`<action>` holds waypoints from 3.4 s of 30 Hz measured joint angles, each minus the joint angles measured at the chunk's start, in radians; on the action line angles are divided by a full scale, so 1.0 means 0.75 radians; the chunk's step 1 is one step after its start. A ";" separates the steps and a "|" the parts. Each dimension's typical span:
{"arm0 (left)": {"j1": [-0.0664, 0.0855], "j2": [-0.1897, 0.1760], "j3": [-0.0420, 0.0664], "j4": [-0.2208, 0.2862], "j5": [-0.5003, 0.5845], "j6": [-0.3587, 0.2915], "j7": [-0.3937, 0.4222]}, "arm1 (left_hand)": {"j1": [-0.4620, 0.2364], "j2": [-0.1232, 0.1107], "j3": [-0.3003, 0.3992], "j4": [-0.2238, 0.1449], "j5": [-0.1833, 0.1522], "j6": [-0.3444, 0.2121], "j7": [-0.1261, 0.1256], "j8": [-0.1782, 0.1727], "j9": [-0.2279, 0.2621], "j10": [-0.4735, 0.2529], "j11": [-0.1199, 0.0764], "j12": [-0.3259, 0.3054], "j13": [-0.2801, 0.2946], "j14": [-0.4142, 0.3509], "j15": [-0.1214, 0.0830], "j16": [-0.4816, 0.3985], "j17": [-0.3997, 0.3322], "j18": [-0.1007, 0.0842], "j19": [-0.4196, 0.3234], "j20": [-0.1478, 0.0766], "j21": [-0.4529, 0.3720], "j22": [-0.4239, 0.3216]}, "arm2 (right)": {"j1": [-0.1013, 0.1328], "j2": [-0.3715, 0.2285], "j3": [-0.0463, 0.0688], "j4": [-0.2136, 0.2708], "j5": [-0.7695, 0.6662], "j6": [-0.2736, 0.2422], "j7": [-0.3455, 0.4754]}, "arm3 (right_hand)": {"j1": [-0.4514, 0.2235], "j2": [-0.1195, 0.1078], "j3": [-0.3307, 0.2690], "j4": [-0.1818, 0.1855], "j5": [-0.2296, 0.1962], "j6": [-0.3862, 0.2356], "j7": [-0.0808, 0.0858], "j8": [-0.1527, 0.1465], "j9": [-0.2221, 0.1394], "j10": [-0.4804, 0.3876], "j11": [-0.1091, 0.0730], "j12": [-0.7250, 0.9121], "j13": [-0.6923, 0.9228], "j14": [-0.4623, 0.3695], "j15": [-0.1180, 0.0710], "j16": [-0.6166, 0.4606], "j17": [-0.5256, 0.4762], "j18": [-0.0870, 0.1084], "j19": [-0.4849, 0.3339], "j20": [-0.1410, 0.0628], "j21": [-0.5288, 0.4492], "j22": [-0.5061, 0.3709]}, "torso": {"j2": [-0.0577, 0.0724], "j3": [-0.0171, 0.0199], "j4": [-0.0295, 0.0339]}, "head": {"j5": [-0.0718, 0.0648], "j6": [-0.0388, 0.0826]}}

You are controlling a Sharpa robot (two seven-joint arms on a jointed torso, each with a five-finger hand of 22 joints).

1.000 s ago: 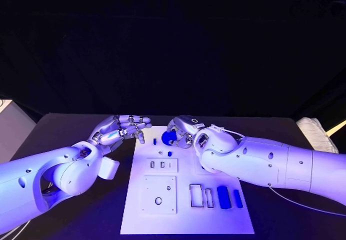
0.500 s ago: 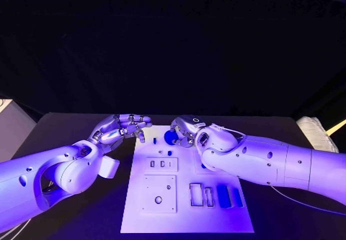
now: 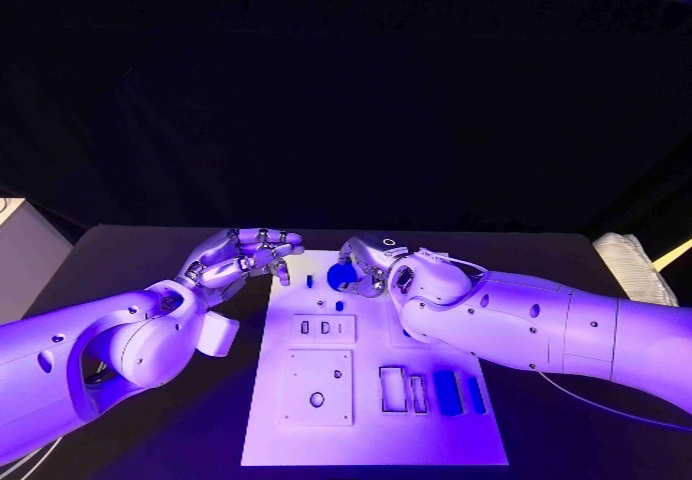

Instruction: Assemble the parts on the task board

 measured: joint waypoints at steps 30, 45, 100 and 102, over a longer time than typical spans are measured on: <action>0.000 0.000 0.000 -0.003 0.000 0.001 -0.007 | 0.000 0.000 -0.005 0.005 0.000 0.000 0.000 0.000 0.000 0.000 0.000 0.000 0.001 0.000 0.000 0.006 0.000 0.000 -0.005 0.005 0.007 0.002 | 0.000 -0.028 0.001 -0.006 0.101 0.062 0.042 | -0.211 0.128 -0.123 0.032 0.118 0.025 0.005 -0.028 0.009 0.004 0.004 0.000 0.000 0.000 0.000 0.000 0.000 0.000 0.000 0.000 0.000 0.000 | -0.001 0.0013 -0.0005 | -0.003 -0.005; 0.000 -0.005 0.000 -0.009 0.000 0.001 -0.008 | 0.000 0.000 -0.005 0.005 0.000 0.000 0.000 0.000 0.000 0.000 0.000 0.000 0.001 0.000 0.000 0.006 0.000 0.000 -0.005 0.005 0.007 0.002 | -0.002 -0.208 -0.002 0.157 0.122 -0.109 0.061 | -0.199 0.116 -0.098 0.016 0.134 0.054 0.005 -0.028 0.013 0.004 0.004 0.000 0.000 0.000 0.000 0.000 0.000 0.000 0.000 0.000 0.000 0.000 | -0.004 0.0038 -0.0070 | -0.002 -0.007; -0.001 0.009 -0.001 -0.043 -0.001 0.014 -0.008 | 0.005 0.005 -0.009 0.002 0.000 0.000 0.000 -0.005 0.001 0.000 0.000 0.000 0.001 0.000 0.000 0.006 0.000 0.000 -0.010 0.000 0.006 0.003 | -0.027 -0.534 -0.001 -0.005 0.333 0.055 0.494 | 0.066 0.033 0.053 -0.173 0.017 0.054 0.005 -0.077 0.004 0.004 0.004 -0.021 0.000 0.000 0.000 0.000 0.000 0.000 0.000 0.000 0.000 0.000 | -0.017 0.0279 -0.0386 | 0.004 -0.026; -0.001 0.009 -0.001 -0.043 -0.001 0.014 -0.008 | 0.005 0.005 -0.009 0.002 0.000 0.000 0.000 -0.005 0.001 0.000 0.000 0.000 0.001 0.000 0.000 0.006 0.000 0.000 -0.010 0.000 0.006 0.003 | -0.029 -0.530 -0.001 -0.006 0.333 0.054 0.492 | 0.065 0.034 0.053 -0.173 0.017 0.054 0.005 -0.077 0.004 0.004 0.004 -0.021 0.000 0.000 0.000 0.000 0.000 0.000 0.000 0.000 0.000 0.000 | -0.017 0.0280 -0.0386 | 0.004 -0.028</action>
